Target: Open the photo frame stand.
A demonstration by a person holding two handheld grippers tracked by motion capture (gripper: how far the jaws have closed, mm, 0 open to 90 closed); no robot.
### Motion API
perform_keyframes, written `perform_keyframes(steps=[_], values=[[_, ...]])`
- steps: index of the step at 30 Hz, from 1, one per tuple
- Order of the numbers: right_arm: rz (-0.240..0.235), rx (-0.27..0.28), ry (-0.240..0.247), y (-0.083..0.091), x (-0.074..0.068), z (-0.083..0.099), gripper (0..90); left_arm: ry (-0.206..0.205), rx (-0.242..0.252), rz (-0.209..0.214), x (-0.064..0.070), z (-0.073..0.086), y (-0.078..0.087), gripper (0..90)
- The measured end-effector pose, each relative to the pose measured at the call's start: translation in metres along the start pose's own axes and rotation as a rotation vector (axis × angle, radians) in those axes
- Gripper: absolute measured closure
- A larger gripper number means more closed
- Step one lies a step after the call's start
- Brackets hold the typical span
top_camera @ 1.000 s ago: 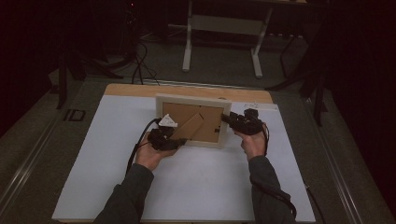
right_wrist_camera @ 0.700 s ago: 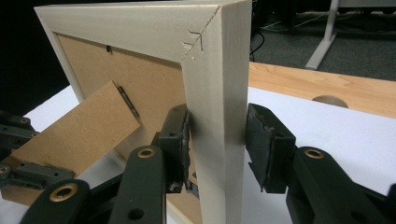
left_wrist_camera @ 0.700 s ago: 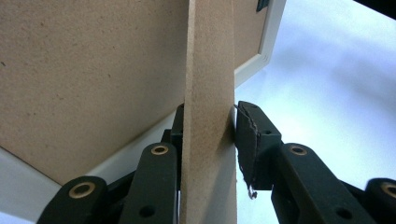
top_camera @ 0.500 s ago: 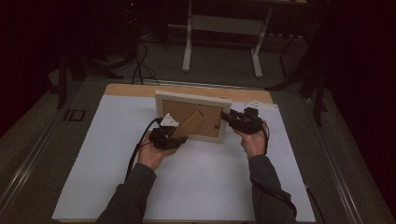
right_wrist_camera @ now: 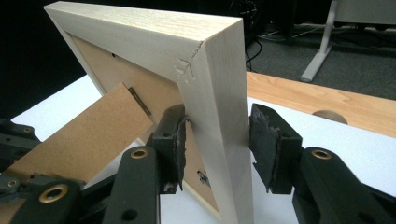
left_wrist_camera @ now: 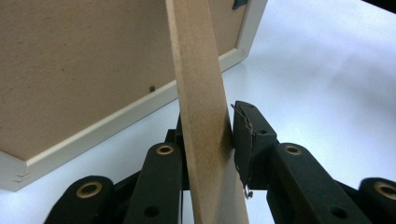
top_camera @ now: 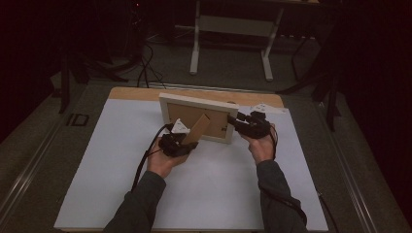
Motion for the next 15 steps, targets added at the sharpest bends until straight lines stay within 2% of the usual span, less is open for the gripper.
perform_keyframes(steps=[11, 15], values=[[0.006, -0.016, 0.008, -0.0014, 0.0004, 0.0053, 55.8, -0.017, -0.006, 0.001, 0.0088, -0.001, -0.0005, 74.3], [0.002, -0.013, 0.015, -0.0013, -0.0001, 0.0056, 55.8, -0.01, -0.003, 0.001, 0.0095, 0.0002, -0.0012, 74.6]])
Point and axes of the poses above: each handheld gripper's, and its own axes: y roughly backward along the jaws, z roughly out of its underside, x roughly to its right, the point moved 2 cm from there along -y, roughly forward along the jaws, and after that the axes turned 3 degrees about -z, right-handed, at the moved point
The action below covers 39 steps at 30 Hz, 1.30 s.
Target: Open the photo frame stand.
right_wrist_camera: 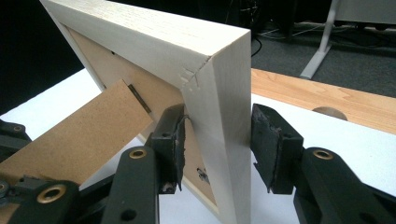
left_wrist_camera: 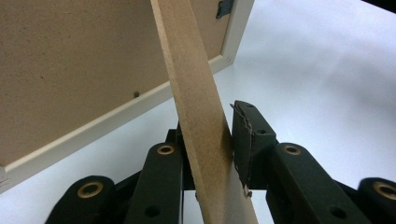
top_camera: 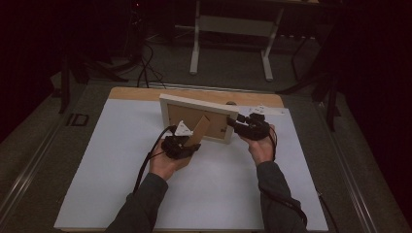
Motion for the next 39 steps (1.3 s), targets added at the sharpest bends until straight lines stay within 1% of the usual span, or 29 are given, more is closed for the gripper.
perform_keyframes(steps=[3, 6, 13, 16, 19, 22, 24, 25, 26, 28, 30, 33, 36, 39], values=[[0.0, -0.002, 0.008, 0.0, -0.001, 0.0, 55.5, -0.002, 0.004, -0.001, 0.001, 0.001, 0.0, 74.8], [-0.005, 0.0, 0.015, 0.001, -0.001, 0.001, 55.4, 0.002, 0.006, 0.006, 0.003, 0.002, 0.0, 74.9], [-0.022, 0.01, 0.029, 0.003, -0.003, 0.004, 55.1, -0.018, -0.007, 0.008, 0.005, 0.002, 0.001, 73.3], [-0.035, 0.012, 0.029, 0.004, -0.002, 0.006, 55.1, -0.01, 0.0, 0.017, 0.004, 0.002, 0.003, 69.3], [-0.041, 0.013, 0.034, 0.005, -0.002, 0.007, 55.2, -0.009, 0.005, 0.022, 0.005, 0.002, 0.004, 68.7], [-0.049, 0.011, 0.039, 0.005, -0.002, 0.008, 54.9, -0.01, 0.015, 0.019, 0.005, 0.003, 0.007, 68.6], [-0.051, 0.004, 0.044, 0.005, -0.002, 0.009, 54.7, 0.0, 0.026, 0.013, 0.003, 0.003, 0.01, 70.9], [-0.052, -0.003, 0.046, 0.005, -0.002, 0.01, 54.5, -0.001, 0.024, 0.005, 0.003, 0.003, 0.011, 73.3], [-0.052, -0.012, 0.051, 0.005, -0.002, 0.011, 54.6, -0.002, 0.018, 0.009, 0.002, 0.004, 0.012, 74.7], [-0.05, -0.023, 0.07, 0.004, -0.003, 0.013, 54.6, -0.01, 0.012, 0.012, 0.003, 0.005, 0.012, 75.3], [-0.05, -0.026, 0.079, 0.005, -0.003, 0.014, 54.6, -0.013, 0.014, 0.018, 0.003, 0.006, 0.012, 75.8], [-0.05, -0.027, 0.083, 0.005, -0.004, 0.015, 54.3, -0.009, 0.017, 0.019, 0.004, 0.008, 0.012, 76.3], [-0.041, -0.027, 0.089, 0.006, -0.006, 0.016, 54.2, -0.017, 0.011, 0.015, 0.006, 0.009, 0.012, 76.3], [-0.043, -0.024, 0.093, 0.008, -0.008, 0.018, 53.9, -0.023, 0.008, 0.007, 0.006, 0.011, 0.011, 76.6]])
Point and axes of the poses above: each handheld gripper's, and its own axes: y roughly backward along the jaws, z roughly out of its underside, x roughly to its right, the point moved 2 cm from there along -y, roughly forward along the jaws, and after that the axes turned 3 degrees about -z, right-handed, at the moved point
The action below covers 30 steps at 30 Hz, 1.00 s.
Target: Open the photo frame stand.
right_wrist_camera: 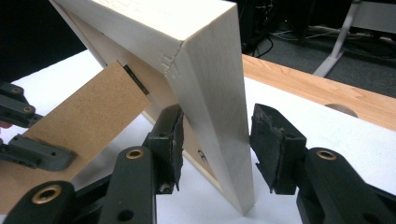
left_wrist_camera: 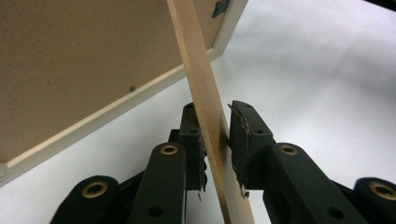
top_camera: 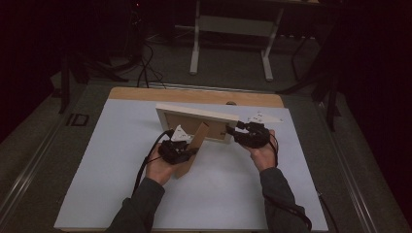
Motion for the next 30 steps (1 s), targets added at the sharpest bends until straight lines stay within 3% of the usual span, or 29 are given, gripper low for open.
perform_keyframes(steps=[13, 30], values=[[0.004, -0.003, 0.025, 0.001, -0.001, 0.001, 54.0, 0.028, 0.023, 0.001, 0.003, 0.004, -0.002, 78.6], [-0.014, 0.012, 0.042, 0.006, -0.009, 0.011, 52.2, 0.021, -0.003, 0.005, 0.004, 0.015, -0.003, 80.1]])
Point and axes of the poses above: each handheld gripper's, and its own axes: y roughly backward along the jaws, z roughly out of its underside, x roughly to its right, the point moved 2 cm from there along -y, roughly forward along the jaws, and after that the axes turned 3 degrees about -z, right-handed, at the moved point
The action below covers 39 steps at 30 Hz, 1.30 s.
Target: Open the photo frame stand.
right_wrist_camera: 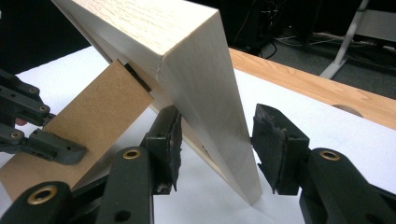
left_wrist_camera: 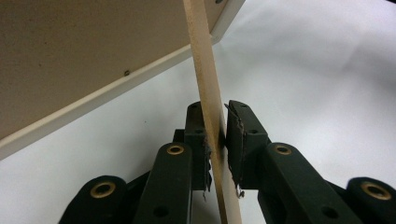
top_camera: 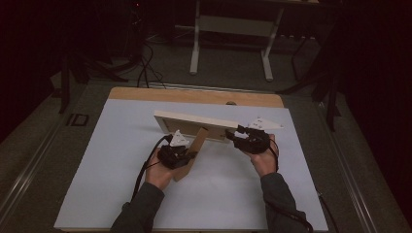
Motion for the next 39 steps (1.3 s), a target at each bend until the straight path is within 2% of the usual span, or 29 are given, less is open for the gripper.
perform_keyframes(steps=[13, 21, 28, 39], values=[[-0.012, -0.004, 0.009, 0.002, -0.001, 0.004, 53.0, 0.001, -0.015, -0.001, -0.002, 0.003, -0.001, 80.1], [-0.013, 0.001, 0.01, 0.003, -0.001, 0.005, 52.6, -0.001, -0.014, 0.01, -0.001, 0.004, -0.001, 76.5], [-0.01, -0.008, 0.007, 0.004, 0.001, 0.008, 49.6, 0.021, 0.007, 0.024, -0.004, 0.003, 0.004, 68.2], [0.0, -0.029, 0.006, 0.008, 0.007, 0.017, 51.3, 0.04, 0.048, 0.027, -0.008, 0.003, 0.019, 65.0]])
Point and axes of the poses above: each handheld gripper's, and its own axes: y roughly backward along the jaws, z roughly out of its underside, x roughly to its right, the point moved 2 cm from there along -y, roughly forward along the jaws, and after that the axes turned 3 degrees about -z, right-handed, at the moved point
